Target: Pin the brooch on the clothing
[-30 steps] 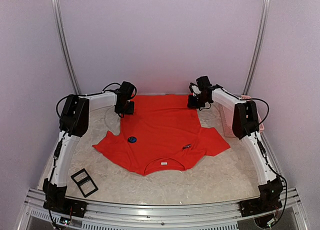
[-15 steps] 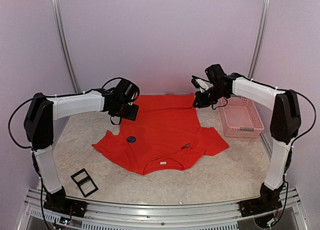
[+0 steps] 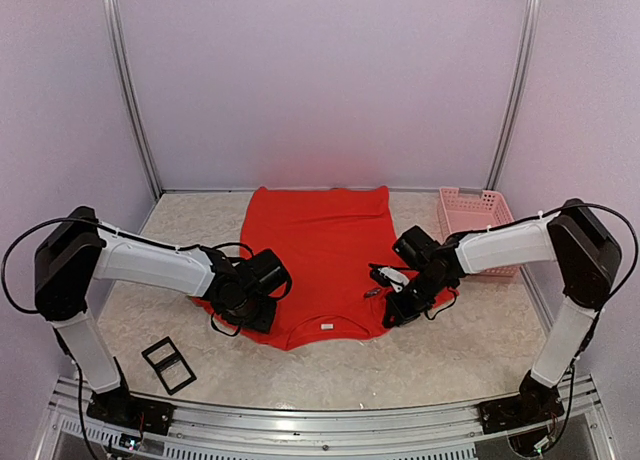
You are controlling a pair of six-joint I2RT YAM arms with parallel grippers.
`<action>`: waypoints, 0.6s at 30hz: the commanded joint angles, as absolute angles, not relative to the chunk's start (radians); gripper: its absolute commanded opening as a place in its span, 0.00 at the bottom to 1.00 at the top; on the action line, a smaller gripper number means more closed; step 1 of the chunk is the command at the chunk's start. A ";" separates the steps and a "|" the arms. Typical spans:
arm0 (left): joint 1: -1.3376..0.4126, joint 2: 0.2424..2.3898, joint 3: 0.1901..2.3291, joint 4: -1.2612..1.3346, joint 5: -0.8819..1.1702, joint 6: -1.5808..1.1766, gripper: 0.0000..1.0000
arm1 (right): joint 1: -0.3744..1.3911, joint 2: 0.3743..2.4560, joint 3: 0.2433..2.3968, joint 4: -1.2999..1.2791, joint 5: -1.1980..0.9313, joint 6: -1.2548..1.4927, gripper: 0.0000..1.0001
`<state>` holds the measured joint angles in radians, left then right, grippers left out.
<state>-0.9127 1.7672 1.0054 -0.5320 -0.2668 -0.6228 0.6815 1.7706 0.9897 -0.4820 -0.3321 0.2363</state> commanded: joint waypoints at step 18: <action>-1.082 1.621 0.967 -0.696 -0.276 -0.593 0.61 | 0.564 1.480 1.009 -0.871 -0.351 0.329 0.00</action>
